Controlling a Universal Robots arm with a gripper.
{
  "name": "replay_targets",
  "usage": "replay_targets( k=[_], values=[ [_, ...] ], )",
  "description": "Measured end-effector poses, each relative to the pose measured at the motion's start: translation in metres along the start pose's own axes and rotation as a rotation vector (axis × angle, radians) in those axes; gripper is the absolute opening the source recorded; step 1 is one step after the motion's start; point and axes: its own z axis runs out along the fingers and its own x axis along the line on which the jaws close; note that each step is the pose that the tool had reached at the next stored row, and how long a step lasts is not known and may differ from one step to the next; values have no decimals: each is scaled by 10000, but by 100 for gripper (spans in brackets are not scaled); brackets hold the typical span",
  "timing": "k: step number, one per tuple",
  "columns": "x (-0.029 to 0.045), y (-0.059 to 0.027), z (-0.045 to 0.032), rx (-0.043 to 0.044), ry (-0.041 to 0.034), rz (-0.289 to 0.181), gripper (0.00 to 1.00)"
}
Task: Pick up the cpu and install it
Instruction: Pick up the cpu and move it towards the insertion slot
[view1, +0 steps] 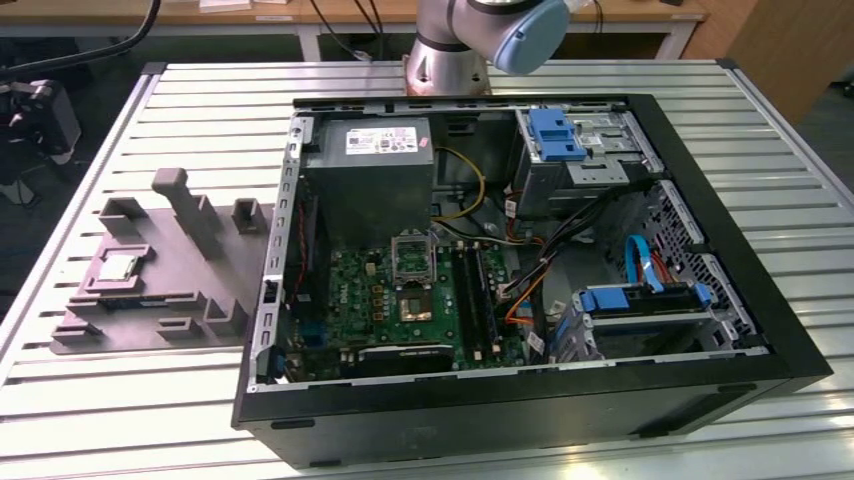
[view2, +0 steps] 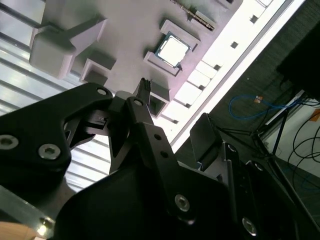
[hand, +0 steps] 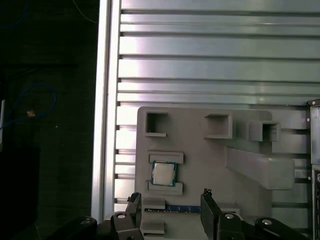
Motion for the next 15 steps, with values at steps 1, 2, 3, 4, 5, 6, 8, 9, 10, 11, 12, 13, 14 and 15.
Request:
replay_targets(
  k=[1,2,3,4,5,6,8,9,10,11,12,13,14,15],
  values=[
    [0,0,0,1,0,0,59],
    [-1,-1,0,1,0,-1,59],
    [-1,-1,0,1,0,-1,59],
    [-1,-1,0,1,0,-1,59],
    [-1,-1,0,1,0,-1,59],
    [-1,-1,0,1,0,-1,59],
    [-1,-1,1,1,-1,-1,60],
    [-1,-1,1,1,0,-1,65],
    [-1,-1,1,1,-1,-1,65],
    [-1,-1,1,1,0,-1,65],
    [-1,-1,1,1,-1,-1,72],
    [-1,-1,1,2,-1,-1,72],
    [-1,-1,1,2,0,-1,72],
    [-1,-1,1,2,-1,-1,72]
  ],
)
